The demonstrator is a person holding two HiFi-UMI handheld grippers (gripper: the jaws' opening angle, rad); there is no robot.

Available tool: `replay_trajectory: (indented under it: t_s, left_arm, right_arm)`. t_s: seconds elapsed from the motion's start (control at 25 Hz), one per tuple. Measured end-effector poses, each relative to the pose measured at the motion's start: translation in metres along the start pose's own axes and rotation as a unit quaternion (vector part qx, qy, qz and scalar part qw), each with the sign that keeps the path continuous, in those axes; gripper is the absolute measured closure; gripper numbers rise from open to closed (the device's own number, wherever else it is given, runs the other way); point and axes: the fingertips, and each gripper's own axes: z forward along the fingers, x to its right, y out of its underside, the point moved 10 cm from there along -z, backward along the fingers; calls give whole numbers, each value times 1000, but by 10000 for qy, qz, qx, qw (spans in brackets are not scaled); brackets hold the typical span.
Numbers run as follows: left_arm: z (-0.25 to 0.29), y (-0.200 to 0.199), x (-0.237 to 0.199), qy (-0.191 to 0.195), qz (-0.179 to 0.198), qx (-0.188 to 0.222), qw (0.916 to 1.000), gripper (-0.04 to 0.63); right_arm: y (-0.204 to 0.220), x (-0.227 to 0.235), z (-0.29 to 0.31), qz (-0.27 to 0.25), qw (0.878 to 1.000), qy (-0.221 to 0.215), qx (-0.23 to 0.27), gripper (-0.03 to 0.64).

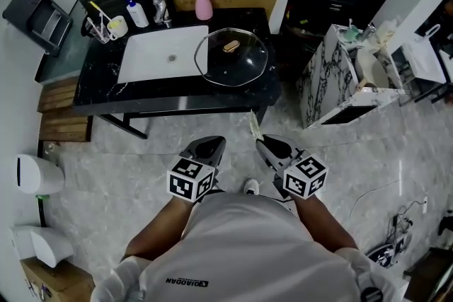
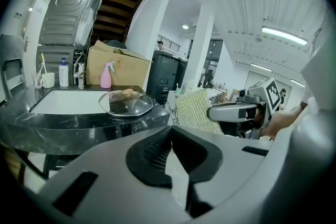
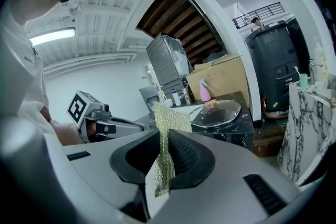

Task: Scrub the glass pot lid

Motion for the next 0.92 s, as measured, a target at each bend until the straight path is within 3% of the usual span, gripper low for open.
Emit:
replay_trajectory:
  t_s: [0.92]
  left_arm:
    - [-1,-3,-5,64,34,107,9999,580]
  right_arm:
    - [-3,-4,5,-67,9999,82,-9,537]
